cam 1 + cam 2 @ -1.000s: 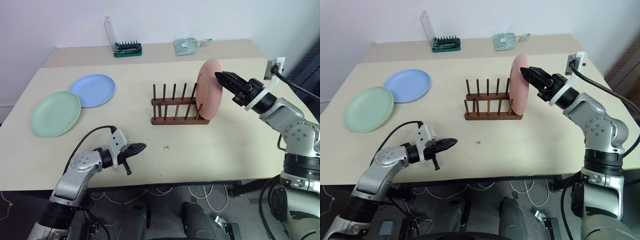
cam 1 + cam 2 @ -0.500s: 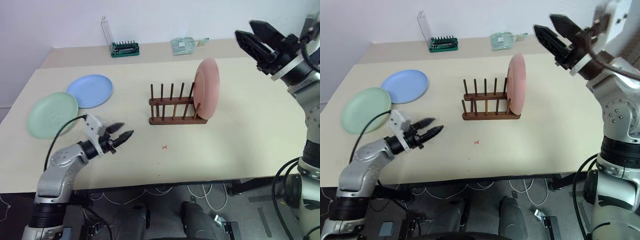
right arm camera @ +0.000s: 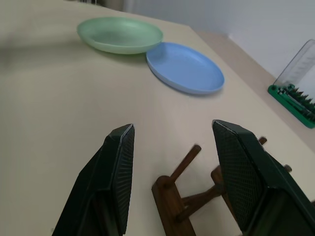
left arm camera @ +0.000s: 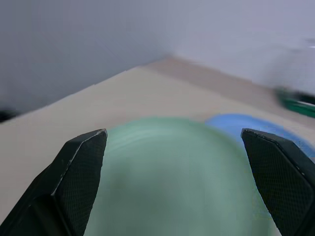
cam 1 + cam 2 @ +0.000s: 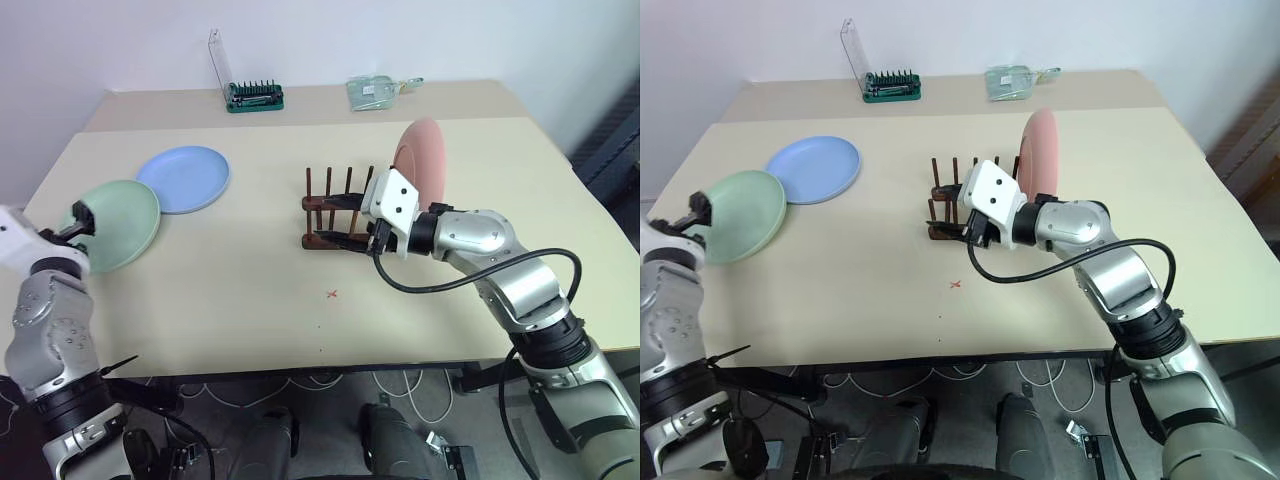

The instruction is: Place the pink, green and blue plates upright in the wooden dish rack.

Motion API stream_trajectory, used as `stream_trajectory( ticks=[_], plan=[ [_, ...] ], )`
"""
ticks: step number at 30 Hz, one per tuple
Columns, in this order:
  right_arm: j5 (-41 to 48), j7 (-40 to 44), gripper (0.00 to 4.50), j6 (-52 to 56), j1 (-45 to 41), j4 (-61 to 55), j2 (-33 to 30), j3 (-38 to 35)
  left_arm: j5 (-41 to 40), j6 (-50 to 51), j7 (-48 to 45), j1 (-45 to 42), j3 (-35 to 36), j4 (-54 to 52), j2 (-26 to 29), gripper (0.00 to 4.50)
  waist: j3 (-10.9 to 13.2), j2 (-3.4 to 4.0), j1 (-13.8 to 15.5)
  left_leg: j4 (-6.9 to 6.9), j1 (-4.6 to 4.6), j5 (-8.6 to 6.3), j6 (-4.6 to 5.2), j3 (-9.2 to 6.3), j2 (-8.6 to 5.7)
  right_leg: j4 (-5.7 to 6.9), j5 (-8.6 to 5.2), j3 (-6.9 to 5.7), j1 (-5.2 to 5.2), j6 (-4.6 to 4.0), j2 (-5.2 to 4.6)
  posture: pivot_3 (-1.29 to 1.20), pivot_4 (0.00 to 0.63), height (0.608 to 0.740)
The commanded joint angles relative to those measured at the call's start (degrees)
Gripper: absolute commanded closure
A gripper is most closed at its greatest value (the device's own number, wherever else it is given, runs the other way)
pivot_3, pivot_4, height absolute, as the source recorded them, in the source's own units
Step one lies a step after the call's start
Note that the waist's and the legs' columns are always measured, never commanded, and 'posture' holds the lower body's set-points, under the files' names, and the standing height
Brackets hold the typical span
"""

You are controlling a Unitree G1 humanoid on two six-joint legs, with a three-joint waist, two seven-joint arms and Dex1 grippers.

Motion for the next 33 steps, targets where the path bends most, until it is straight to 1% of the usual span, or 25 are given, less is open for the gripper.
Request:
stream_trajectory(
  ticks=[1, 5, 8, 11, 14, 15, 16, 18, 21, 22, 23, 29, 33],
  plan=[
    [-1.52, 1.08, 1.98, -2.03, 0.33, 0.25, 1.09, -0.77, -4.21, 7.16, 5.67, -1.26, 4.64, -1.19, 0.53, 0.02, 0.03, -0.08, 0.00, 0.02, 0.01, 0.01, -0.01, 0.00, -0.01, 0.09, 0.00, 0.00, -0.02, 0.00, 0.00, 0.00, 0.150, 0.740],
    [-2.20, 1.46, 1.98, -1.93, 0.35, 0.62, 2.37, -1.26, -8.76, 13.88, 9.49, -1.79, 7.01, -1.90, -0.97, 0.02, 0.05, -0.14, -0.06, 0.02, 0.05, 0.05, -0.09, 0.00, -0.01, 0.22, -0.01, 0.00, -0.04, -0.01, 0.00, 0.00, 0.150, 0.740],
    [-2.83, 1.44, 1.98, -1.79, 0.53, 0.52, 2.90, -1.42, -12.24, 18.56, 12.96, -2.89, 9.19, 0.08, -2.38, 0.02, 0.06, -0.24, -0.12, 0.02, 0.05, 0.05, -0.10, -0.01, -0.01, 0.24, -0.01, 0.01, -0.05, -0.01, 0.00, 0.00, 0.150, 0.740],
    [-3.34, 1.35, 1.98, -1.59, 0.91, 0.22, 3.17, -1.83, -15.13, 20.04, 16.30, -4.50, 11.88, 2.76, -4.01, 0.02, 0.05, -0.30, -0.12, 0.01, 0.05, 0.07, -0.13, -0.01, 0.00, 0.27, -0.01, 0.00, -0.08, -0.01, 0.01, 0.00, 0.150, 0.740],
    [-3.77, 1.12, 1.98, -1.38, 1.41, -0.09, 3.17, -2.13, -16.75, 20.14, 18.30, -5.93, 13.01, 4.76, -4.77, 0.02, 0.03, -0.32, -0.09, 0.00, 0.05, 0.08, -0.14, -0.02, 0.00, 0.27, -0.01, 0.01, -0.08, -0.01, 0.01, 0.00, 0.150, 0.740],
    [-3.91, 1.08, 1.98, -1.35, 1.60, -0.23, 3.15, -2.22, -17.05, 19.66, 18.68, -6.29, 13.22, 5.06, -5.04, 0.53, 0.03, -0.33, -0.08, 0.00, 0.06, 0.09, -0.16, -0.02, 0.00, 0.28, 0.00, 0.01, -0.08, -0.01, 0.01, 0.00, 0.150, 0.740],
    [-4.07, 1.00, 1.98, -1.37, 1.75, -0.30, 3.20, -2.28, -16.97, 19.19, 18.70, -6.46, 13.00, 5.41, -4.97, 0.88, 0.03, -0.33, -0.08, 0.00, 0.06, 0.09, -0.17, -0.01, 0.00, 0.28, 0.00, 0.01, -0.08, -0.02, 0.01, 0.00, 0.150, 0.740],
    [-4.38, 0.90, 1.98, -1.34, 1.92, -0.42, 3.33, -2.39, -16.73, 18.25, 18.26, -6.64, 12.33, 5.95, -4.66, 1.84, 0.02, -0.35, -0.07, 0.00, 0.06, 0.09, -0.18, 0.00, -0.01, 0.27, 0.00, 0.01, -0.08, -0.02, 0.01, 0.00, 0.150, 0.740],
    [-4.58, 0.82, 1.98, -1.31, 2.12, -0.70, 3.50, -2.64, -16.94, 17.66, 17.89, -6.69, 11.70, 6.59, -4.35, 3.51, 0.01, -0.36, -0.07, 0.00, 0.06, 0.10, -0.19, 0.00, -0.01, 0.27, 0.00, 0.01, -0.08, -0.03, 0.01, 0.00, 0.150, 0.740],
    [-4.68, 0.82, 1.98, -1.32, 2.16, -0.76, 3.55, -2.72, -17.08, 17.55, 17.81, -6.64, 11.59, 6.71, -4.28, 3.90, 0.00, -0.37, -0.08, 0.00, 0.06, 0.10, -0.19, 0.00, -0.01, 0.27, 0.00, 0.01, -0.08, -0.03, 0.01, 0.00, 0.150, 0.740],
    [-4.76, 0.86, 1.98, -1.35, 2.19, -0.87, 3.60, -2.83, -17.39, 17.28, 17.89, -6.70, 11.70, 6.88, -4.33, 4.45, 0.00, -0.38, -0.07, 0.00, 0.06, 0.10, -0.19, 0.00, -0.01, 0.27, 0.00, 0.01, -0.08, -0.03, 0.01, 0.00, 0.150, 0.740],
    [-5.19, 1.22, 1.98, -1.91, 2.18, -0.88, 3.83, -3.04, -18.41, 15.97, 17.40, -6.49, 11.30, 7.42, -3.96, 4.45, -0.01, -0.42, -0.10, -0.01, 0.06, 0.10, -0.19, 0.00, 0.00, 0.27, 0.00, 0.01, -0.08, -0.03, 0.01, 0.00, 0.150, 0.740],
    [-5.52, 1.30, 1.98, -2.52, 1.71, -1.00, 3.97, -2.95, -19.77, 10.30, 12.90, -7.74, 11.13, 4.93, -3.54, 4.45, 0.01, -0.47, -0.09, -0.01, 0.06, 0.11, -0.21, 0.00, 0.00, 0.27, 0.00, 0.01, -0.09, -0.03, 0.02, 0.00, 0.150, 0.740]
  ],
)
